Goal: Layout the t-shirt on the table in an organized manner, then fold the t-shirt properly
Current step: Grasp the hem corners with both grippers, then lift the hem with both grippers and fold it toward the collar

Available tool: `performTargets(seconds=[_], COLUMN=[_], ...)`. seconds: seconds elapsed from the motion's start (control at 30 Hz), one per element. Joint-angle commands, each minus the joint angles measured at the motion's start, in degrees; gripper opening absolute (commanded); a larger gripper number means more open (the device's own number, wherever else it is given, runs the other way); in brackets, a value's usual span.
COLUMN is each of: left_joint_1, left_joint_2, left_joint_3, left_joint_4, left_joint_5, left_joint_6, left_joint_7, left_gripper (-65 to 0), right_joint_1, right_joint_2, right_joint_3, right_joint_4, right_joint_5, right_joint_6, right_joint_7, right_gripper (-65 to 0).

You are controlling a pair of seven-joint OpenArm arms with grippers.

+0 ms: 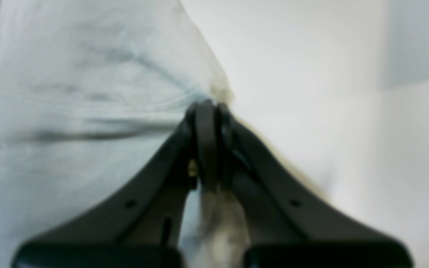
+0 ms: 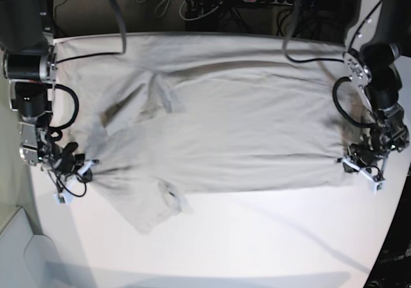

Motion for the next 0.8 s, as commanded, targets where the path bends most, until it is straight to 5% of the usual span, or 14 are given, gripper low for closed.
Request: performTargets(seconds=[0.0, 0.4, 0.77], left_joint_1=[-1.2, 0.0, 0.0], left_joint_2=[-1.1, -1.0, 0.7], left_joint_3=[0.1, 0.1, -0.3], left_joint_4=[2.2, 4.2, 4.2], left_joint_5=[-1.5, -3.3, -3.3], left_joint_6=[-0.2, -0.3, -0.4], left_joint_7=[-0.3, 2.2, 2.2], left_gripper=[-64.9, -64.9, -64.9], right_joint_1=[0.5, -13.5, -20.2], right_joint_2=[1.0, 0.7, 0.8], right_joint_3=[0.2, 6.2, 11.9], right_joint_4=[2.0, 27.3, 38.7], right_joint_5=[0.1, 0.0, 0.1], right_joint_6=[0.0, 0.1, 0.6], right_joint_7=[0.8, -3.9, -6.6], right_gripper=[-65.0, -65.0, -65.0])
